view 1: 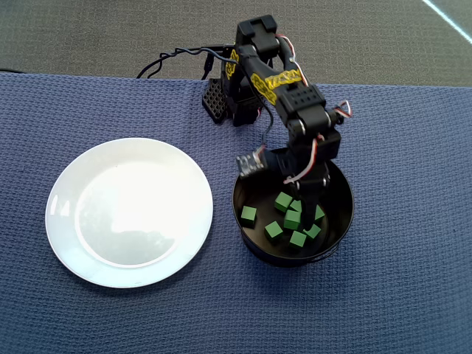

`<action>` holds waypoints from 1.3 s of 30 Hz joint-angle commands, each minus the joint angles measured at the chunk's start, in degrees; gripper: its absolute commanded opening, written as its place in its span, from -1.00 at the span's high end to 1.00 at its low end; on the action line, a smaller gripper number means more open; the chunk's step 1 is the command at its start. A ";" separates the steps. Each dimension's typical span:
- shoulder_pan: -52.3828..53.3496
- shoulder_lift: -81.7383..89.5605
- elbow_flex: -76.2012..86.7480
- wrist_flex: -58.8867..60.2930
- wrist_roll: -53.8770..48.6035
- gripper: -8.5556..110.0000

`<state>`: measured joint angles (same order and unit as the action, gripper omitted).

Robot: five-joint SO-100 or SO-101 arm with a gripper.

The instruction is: Pick up the green cubes from the white plate and place them in the black recipient

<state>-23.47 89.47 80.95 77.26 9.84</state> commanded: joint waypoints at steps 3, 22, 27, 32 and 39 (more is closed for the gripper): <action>5.27 14.68 -8.17 7.29 -3.69 0.44; 35.68 76.20 58.10 -6.15 -16.87 0.86; 35.77 85.78 63.63 1.49 -14.94 0.86; 35.68 85.96 70.05 -0.62 -15.91 0.86; 35.07 86.22 69.96 0.26 -15.29 0.86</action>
<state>11.87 175.34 150.82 77.43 -5.71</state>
